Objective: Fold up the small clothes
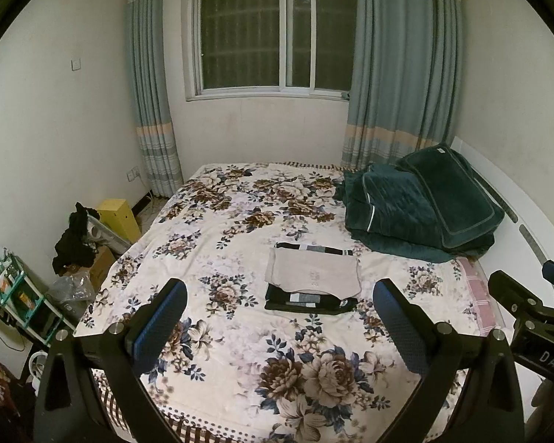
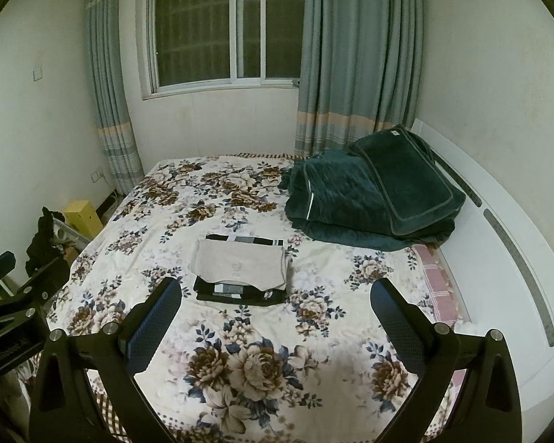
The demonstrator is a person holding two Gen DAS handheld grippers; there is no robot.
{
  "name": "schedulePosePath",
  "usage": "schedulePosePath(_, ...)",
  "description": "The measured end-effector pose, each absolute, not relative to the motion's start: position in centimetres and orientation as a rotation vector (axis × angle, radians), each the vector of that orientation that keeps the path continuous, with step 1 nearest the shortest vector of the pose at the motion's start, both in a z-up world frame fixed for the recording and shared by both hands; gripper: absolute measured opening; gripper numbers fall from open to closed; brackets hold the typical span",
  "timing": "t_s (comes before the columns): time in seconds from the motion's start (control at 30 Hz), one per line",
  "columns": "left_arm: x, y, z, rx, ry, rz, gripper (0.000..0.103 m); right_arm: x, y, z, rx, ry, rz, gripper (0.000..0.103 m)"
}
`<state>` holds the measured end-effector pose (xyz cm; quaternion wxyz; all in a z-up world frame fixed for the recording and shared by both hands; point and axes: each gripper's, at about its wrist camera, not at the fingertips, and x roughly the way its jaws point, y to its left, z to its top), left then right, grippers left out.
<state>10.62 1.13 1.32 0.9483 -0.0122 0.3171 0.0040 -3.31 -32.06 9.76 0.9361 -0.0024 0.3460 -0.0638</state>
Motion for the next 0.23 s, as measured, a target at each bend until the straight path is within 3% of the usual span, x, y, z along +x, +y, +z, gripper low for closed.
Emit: schedulePosePath(0.23,10.62,1.55,1.3,-0.029,0.647,0.006,0.103,-3.35,-32.04,9.72,-0.005,0.707,-0.132,0.103)
